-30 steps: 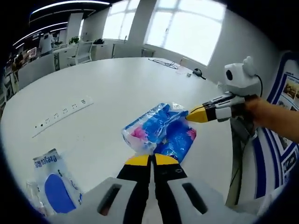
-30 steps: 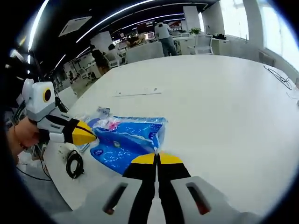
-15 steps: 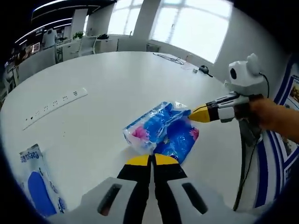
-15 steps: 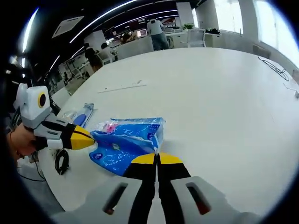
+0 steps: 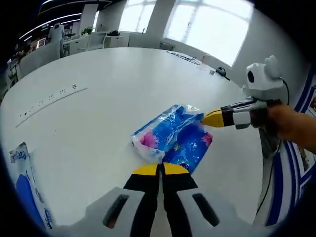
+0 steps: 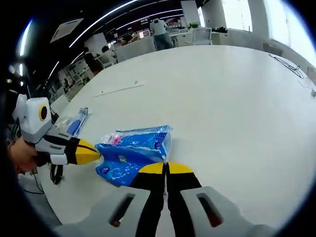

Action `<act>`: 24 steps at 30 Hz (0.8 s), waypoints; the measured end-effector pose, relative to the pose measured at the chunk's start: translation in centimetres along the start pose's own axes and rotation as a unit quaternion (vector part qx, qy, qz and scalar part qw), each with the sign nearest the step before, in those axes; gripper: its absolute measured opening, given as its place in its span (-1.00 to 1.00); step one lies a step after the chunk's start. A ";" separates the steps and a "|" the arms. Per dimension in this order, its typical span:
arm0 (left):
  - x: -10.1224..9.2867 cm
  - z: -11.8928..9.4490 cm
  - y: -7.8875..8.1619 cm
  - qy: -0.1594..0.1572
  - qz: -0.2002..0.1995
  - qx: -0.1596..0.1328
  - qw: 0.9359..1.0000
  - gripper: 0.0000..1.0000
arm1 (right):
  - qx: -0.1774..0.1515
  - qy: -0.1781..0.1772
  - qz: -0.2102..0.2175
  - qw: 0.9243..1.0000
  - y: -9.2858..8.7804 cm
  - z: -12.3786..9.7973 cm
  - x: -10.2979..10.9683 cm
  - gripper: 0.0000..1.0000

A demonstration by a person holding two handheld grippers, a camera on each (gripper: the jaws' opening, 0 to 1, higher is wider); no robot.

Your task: Arrange the tabletop items into an orderly group along one side of the table until the central work area is clear of visible clutter.

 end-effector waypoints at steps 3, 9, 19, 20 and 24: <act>-0.1 0.2 -0.3 0.001 0.005 0.004 1.000 -1.00 | 0.001 0.001 0.003 1.000 -0.3 -0.1 -0.1 -1.00; -0.1 0.4 -0.5 0.000 0.006 0.006 1.000 -1.00 | 0.004 0.001 0.001 1.000 -0.8 -0.1 -0.2 -1.00; -0.3 0.3 -1.0 -0.005 0.003 0.013 1.000 -0.95 | 0.002 0.004 0.009 1.000 -1.0 0.1 -0.1 -1.00; -0.3 0.3 -1.0 -0.005 0.002 0.013 1.000 -0.94 | 0.002 0.004 0.010 1.000 -1.1 0.1 -0.2 -0.99; -0.3 0.4 -1.3 -0.006 0.002 0.016 1.000 -0.89 | 0.003 0.001 0.009 1.000 -1.2 0.1 -0.3 -0.95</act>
Point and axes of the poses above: the point that each gripper's makers call its tool centre point, and the gripper's own axes: z roughly forward along the fingers, x roughly to its left, y roughly out of its top, the point moved 4 cm from there along -z, roughly backward along the fingers, and after that the axes turned 13 degrees about y, right-handed, at the moved point
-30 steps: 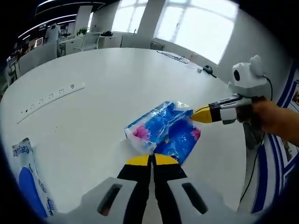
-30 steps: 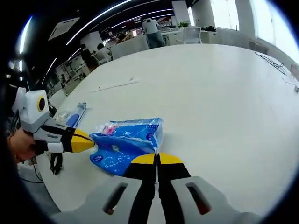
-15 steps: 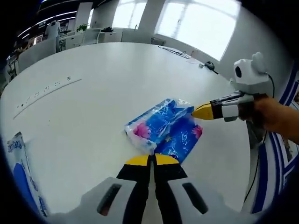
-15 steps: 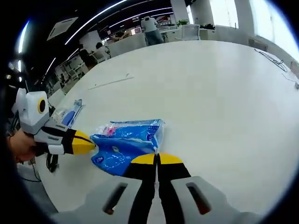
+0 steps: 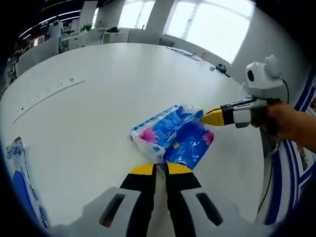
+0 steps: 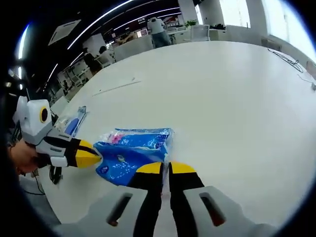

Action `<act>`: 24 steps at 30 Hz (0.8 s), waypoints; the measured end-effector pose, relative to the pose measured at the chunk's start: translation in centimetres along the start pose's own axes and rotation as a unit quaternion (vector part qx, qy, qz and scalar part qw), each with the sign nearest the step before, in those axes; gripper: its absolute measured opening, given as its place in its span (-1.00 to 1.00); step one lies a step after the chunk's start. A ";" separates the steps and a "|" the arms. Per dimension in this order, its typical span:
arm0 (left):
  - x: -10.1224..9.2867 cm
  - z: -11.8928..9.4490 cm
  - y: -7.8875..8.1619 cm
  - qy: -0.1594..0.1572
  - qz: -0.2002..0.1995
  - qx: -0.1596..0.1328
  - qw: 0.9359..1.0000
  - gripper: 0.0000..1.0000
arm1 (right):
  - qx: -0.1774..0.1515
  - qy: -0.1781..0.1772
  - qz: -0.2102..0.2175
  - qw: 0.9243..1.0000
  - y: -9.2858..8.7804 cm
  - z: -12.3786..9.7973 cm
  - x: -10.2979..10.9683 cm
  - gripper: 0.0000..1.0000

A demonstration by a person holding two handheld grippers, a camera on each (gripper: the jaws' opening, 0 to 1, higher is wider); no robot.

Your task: Arrange the tabletop items into an orderly group along one side of the table until the central work area is clear of visible clutter.

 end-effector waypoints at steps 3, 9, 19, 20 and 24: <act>-0.1 0.1 -0.1 -0.002 -0.003 0.002 1.000 -0.81 | 0.000 -0.002 0.001 1.000 -0.1 -0.1 -0.1 -0.91; -0.1 -0.1 -0.1 -0.004 -0.002 0.000 1.000 -0.72 | -0.007 -0.008 0.004 1.000 0.1 -0.4 -0.5 -0.75; 0.3 -0.7 0.0 0.004 -0.004 -0.004 1.000 -0.50 | -0.015 -0.014 0.006 1.000 0.5 -1.2 -0.4 -0.60; 0.3 -0.8 0.1 0.004 -0.004 -0.005 1.000 -0.49 | -0.016 -0.014 0.006 1.000 0.5 -1.2 -0.3 -0.59; 0.6 -1.1 0.2 0.008 -0.003 -0.008 1.000 -0.43 | -0.018 -0.014 0.006 1.000 0.7 -1.5 0.1 -0.55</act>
Point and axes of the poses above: the point that each gripper's makers call its tool centre point, and the gripper's own axes: z roughly forward along the fingers, x roughly to its left, y roughly out of its top, the point moved 4 cm from there along -z, roughly backward along the fingers, and after that the axes turned 13 degrees about y, right-handed, at the moved point
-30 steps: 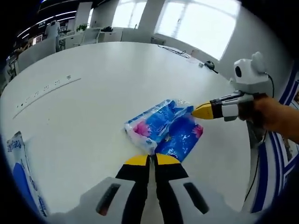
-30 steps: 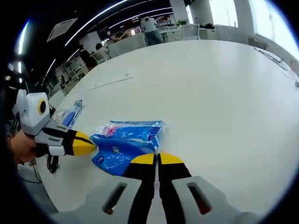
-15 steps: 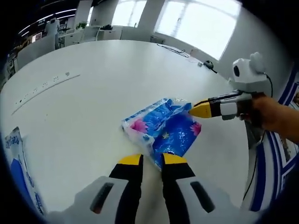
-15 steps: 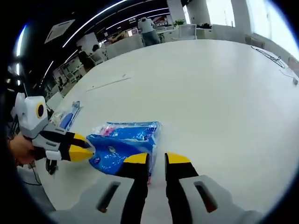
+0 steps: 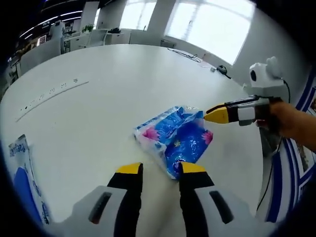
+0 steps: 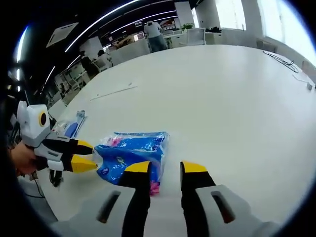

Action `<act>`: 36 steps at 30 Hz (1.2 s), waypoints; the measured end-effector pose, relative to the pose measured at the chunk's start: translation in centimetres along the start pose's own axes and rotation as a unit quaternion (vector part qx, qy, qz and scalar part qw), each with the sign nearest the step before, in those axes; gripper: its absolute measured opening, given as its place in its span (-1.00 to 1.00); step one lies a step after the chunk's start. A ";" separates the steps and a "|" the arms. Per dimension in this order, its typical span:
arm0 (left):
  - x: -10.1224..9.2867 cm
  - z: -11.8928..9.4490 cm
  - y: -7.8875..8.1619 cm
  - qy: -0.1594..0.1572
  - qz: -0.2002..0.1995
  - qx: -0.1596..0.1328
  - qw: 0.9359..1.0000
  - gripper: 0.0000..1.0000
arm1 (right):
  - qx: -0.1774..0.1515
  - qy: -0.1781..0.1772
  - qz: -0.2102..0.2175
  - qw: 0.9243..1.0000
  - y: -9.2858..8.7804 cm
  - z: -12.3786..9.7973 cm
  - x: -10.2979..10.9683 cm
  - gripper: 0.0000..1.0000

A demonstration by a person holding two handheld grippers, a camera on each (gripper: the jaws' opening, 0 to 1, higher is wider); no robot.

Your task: Arrange the tabletop items into an orderly group along one side of the table until the central work area is clear of visible clutter.

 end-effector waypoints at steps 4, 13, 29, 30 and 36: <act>0.4 -0.5 0.2 0.005 -0.002 -0.005 1.000 -0.37 | -0.006 0.000 -0.002 1.000 0.3 -0.4 0.4 -0.50; 0.9 -1.6 0.7 0.013 0.009 -0.016 1.000 -0.19 | -0.013 0.004 -0.005 1.000 0.8 -1.0 1.4 -0.41; 2.5 -4.5 1.6 0.027 0.011 -0.033 0.999 0.10 | -0.025 0.020 -0.021 0.999 1.5 -2.1 4.3 -0.25; 2.6 -4.7 1.7 0.028 0.012 -0.034 0.999 0.12 | -0.025 0.022 -0.021 0.999 1.6 -2.1 4.5 -0.23; 3.1 -6.3 2.0 0.033 0.017 -0.044 0.998 0.17 | -0.024 0.032 -0.030 0.999 1.7 -2.6 5.9 -0.16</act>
Point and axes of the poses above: the point that each gripper's makers call its tool centre point, and the gripper's own axes: z roughly forward along the fingers, x roughly to its left, y roughly out of its top, the point moved 4 cm from there along -z, roughly backward along the fingers, and after that the axes turned 13 degrees about y, right-handed, at the moved point
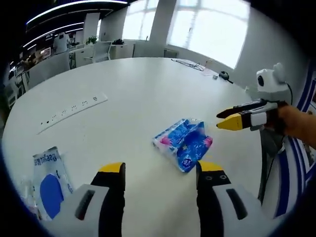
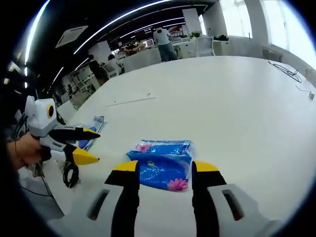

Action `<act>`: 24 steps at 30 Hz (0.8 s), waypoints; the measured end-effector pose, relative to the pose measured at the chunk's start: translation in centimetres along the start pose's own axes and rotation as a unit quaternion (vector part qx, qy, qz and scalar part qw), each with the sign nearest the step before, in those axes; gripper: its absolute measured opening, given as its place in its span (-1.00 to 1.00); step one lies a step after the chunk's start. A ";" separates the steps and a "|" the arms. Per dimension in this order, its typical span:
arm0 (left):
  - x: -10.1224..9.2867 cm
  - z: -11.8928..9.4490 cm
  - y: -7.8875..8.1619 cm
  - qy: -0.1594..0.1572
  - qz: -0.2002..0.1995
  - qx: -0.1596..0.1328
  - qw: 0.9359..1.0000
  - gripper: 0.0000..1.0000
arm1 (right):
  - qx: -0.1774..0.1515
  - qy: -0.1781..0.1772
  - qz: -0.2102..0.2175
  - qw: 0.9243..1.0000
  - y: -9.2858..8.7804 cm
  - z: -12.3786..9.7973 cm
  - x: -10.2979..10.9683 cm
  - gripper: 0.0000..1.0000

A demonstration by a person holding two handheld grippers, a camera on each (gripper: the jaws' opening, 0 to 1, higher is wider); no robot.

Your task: Arrange the tabletop items into an orderly group along one side of the table until the central work area is clear of visible clutter.

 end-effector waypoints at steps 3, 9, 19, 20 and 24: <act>0.3 -0.6 0.1 0.001 0.000 -0.003 1.000 0.19 | -0.001 0.004 -0.002 1.000 0.1 -0.2 0.5 -0.12; 0.9 -2.0 0.1 0.006 -0.001 -0.010 1.000 0.23 | -0.004 0.016 -0.009 1.000 0.2 -0.7 1.8 -0.05; 1.8 -4.5 0.1 0.015 -0.004 -0.026 1.000 0.25 | -0.007 0.037 -0.028 0.999 0.5 -0.8 4.7 -0.02; 1.9 -4.9 0.1 0.018 -0.005 -0.028 0.999 0.25 | -0.007 0.040 -0.030 0.999 0.6 -0.8 5.1 -0.02; 2.5 -6.2 0.2 0.026 -0.010 -0.037 0.999 0.24 | -0.011 0.052 -0.038 0.998 0.8 -0.6 6.4 -0.01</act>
Point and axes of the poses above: the point that each gripper's makers call its tool centre point, and the gripper's own axes: z roughly forward along the fingers, x roughly to its left, y roughly out of its top, the point moved 4 cm from there along -z, roughly backward along the fingers, and after that the axes turned 13 degrees about y, right-handed, at the moved point
